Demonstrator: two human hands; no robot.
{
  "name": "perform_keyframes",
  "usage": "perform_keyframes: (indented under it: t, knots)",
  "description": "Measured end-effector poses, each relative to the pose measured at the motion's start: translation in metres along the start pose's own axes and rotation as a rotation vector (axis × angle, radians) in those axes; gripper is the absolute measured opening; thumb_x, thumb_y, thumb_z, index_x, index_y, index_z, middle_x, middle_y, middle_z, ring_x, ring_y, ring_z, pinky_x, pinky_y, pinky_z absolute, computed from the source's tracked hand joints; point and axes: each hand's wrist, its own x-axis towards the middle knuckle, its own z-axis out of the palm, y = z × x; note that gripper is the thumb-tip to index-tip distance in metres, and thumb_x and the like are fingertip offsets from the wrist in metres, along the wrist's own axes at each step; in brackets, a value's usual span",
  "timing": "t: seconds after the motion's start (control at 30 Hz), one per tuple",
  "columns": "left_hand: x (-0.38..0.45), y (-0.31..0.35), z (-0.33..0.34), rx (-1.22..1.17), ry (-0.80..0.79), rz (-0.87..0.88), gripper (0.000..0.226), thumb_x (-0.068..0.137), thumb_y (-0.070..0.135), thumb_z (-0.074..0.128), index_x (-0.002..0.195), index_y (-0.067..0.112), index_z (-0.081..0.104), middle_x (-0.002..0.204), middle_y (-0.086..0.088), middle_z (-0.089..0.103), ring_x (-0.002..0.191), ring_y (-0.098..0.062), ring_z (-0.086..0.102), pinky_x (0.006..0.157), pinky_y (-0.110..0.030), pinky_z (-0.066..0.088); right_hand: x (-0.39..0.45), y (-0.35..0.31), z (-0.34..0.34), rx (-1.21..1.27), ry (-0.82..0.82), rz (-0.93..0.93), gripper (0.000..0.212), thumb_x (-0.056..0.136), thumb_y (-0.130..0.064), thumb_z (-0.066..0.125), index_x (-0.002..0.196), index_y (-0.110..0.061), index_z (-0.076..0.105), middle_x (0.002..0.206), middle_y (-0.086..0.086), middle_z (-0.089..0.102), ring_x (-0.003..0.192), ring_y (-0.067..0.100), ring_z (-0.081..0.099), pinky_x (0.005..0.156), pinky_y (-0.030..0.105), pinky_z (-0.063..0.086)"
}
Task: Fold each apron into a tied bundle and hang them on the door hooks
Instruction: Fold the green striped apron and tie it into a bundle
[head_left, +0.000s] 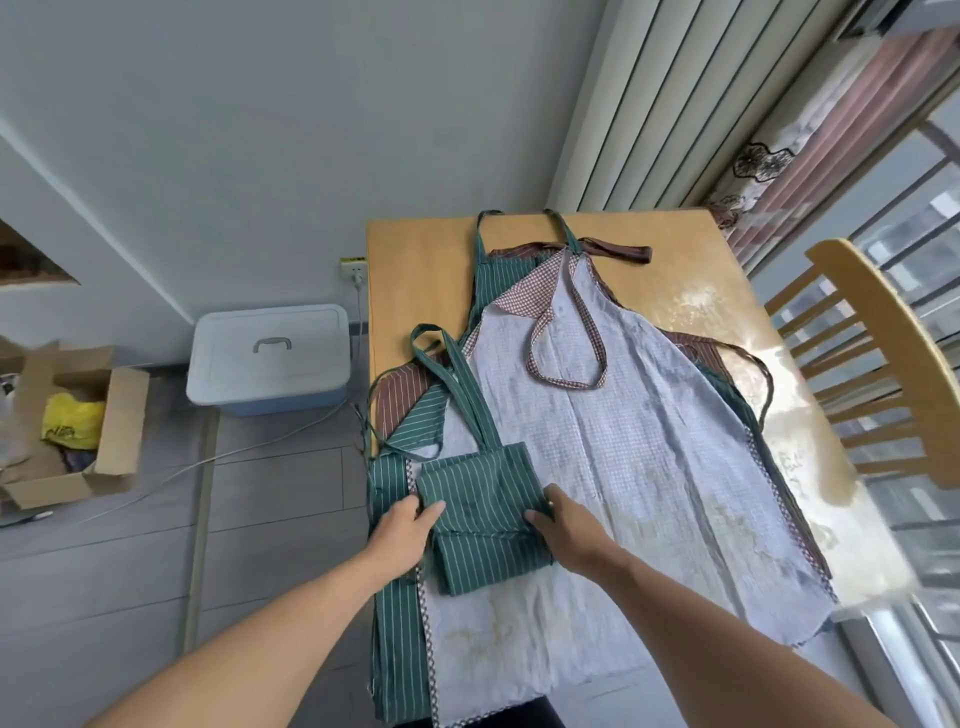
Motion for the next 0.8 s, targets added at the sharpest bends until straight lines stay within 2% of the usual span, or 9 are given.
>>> perform_keyframes:
  t: [0.07, 0.33, 0.43, 0.5, 0.57, 0.6, 0.63, 0.7, 0.8]
  knots:
    - [0.010, 0.003, -0.001, -0.026, 0.005, 0.000, 0.038, 0.103, 0.043, 0.050, 0.079, 0.015, 0.037, 0.062, 0.006, 0.026, 0.047, -0.009, 0.026, 0.060, -0.038, 0.041, 0.007, 0.002, 0.005, -0.005, 0.004, 0.030, 0.016, 0.104, -0.035, 0.049, 0.103, -0.019, 0.048, 0.087, -0.002, 0.064, 0.074, 0.016, 0.063, 0.058, 0.028, 0.046]
    - [0.033, 0.006, 0.008, 0.013, 0.057, 0.026, 0.037, 0.100, 0.039, 0.059, 0.078, 0.014, 0.044, 0.057, 0.003, 0.036, 0.046, -0.010, 0.032, 0.051, -0.031, 0.031, 0.019, 0.007, 0.006, 0.048, 0.019, 0.136, 0.017, 0.103, -0.030, 0.056, 0.102, -0.014, 0.049, 0.088, -0.001, 0.062, 0.071, 0.012, 0.059, 0.055, 0.025, 0.046]
    - [0.034, 0.008, 0.004, 0.040, 0.031, -0.005, 0.039, 0.098, 0.046, 0.058, 0.086, 0.011, 0.049, 0.052, 0.001, 0.037, 0.039, -0.011, 0.046, 0.049, -0.036, 0.045, 0.019, 0.004, 0.007, -0.022, 0.043, 0.171, 0.023, 0.100, -0.034, 0.060, 0.107, -0.017, 0.046, 0.096, 0.001, 0.066, 0.075, 0.016, 0.063, 0.066, 0.035, 0.056]
    - [0.030, 0.014, -0.002, 0.050, -0.047, -0.054, 0.050, 0.097, 0.059, 0.052, 0.112, 0.010, 0.053, 0.053, -0.007, 0.039, 0.043, -0.014, 0.063, 0.055, -0.043, 0.059, 0.015, -0.002, 0.007, -0.247, 0.179, 0.105, 0.048, 0.095, -0.034, 0.067, 0.131, -0.019, 0.039, 0.119, 0.000, 0.062, 0.099, 0.018, 0.064, 0.085, 0.035, 0.055]
    - [0.021, 0.024, -0.012, 0.079, -0.130, -0.114, 0.075, 0.095, 0.068, 0.044, 0.143, 0.011, 0.040, 0.083, -0.014, 0.064, 0.056, -0.019, 0.072, 0.060, -0.042, 0.062, 0.012, -0.011, 0.012, -0.546, 0.340, -0.195, 0.078, 0.091, -0.017, 0.067, 0.154, -0.022, 0.020, 0.149, 0.003, 0.044, 0.134, 0.023, 0.047, 0.115, 0.037, 0.038]
    - [0.017, 0.028, -0.018, 0.091, -0.184, -0.143, 0.083, 0.095, 0.071, 0.041, 0.150, 0.010, 0.033, 0.106, -0.018, 0.067, 0.063, -0.021, 0.075, 0.060, -0.039, 0.062, 0.013, -0.016, 0.015, -0.619, 0.324, -0.359, 0.089, 0.089, -0.006, 0.061, 0.159, -0.025, 0.011, 0.162, 0.004, 0.030, 0.148, 0.026, 0.031, 0.123, 0.041, 0.024]
    - [0.012, 0.029, -0.024, 0.097, -0.254, -0.171, 0.087, 0.094, 0.073, 0.039, 0.152, 0.009, 0.031, 0.114, -0.018, 0.068, 0.067, -0.022, 0.076, 0.058, -0.034, 0.060, 0.014, -0.022, 0.018, -0.666, 0.238, -0.479, 0.094, 0.089, 0.000, 0.054, 0.161, -0.029, 0.001, 0.169, 0.003, 0.012, 0.156, 0.027, 0.011, 0.126, 0.043, 0.012]
    - [0.003, 0.024, -0.040, 0.123, -0.379, -0.207, 0.089, 0.087, 0.080, 0.037, 0.140, 0.009, 0.048, 0.100, -0.014, 0.075, 0.069, -0.024, 0.076, 0.053, -0.028, 0.054, 0.022, -0.025, 0.028, -0.736, 0.021, -0.539, 0.088, 0.097, -0.008, 0.045, 0.159, -0.035, -0.012, 0.168, -0.005, -0.016, 0.154, 0.023, -0.017, 0.127, 0.047, -0.002]
    - [-0.008, -0.002, -0.069, 0.233, -0.428, -0.191, 0.079, 0.084, 0.080, 0.041, 0.116, 0.010, 0.062, 0.071, -0.004, 0.074, 0.053, -0.016, 0.066, 0.055, -0.024, 0.052, 0.033, -0.019, 0.035, -0.765, -0.116, -0.443, 0.078, 0.104, -0.027, 0.041, 0.159, -0.036, -0.013, 0.166, -0.007, -0.022, 0.152, 0.024, -0.024, 0.126, 0.053, -0.002]
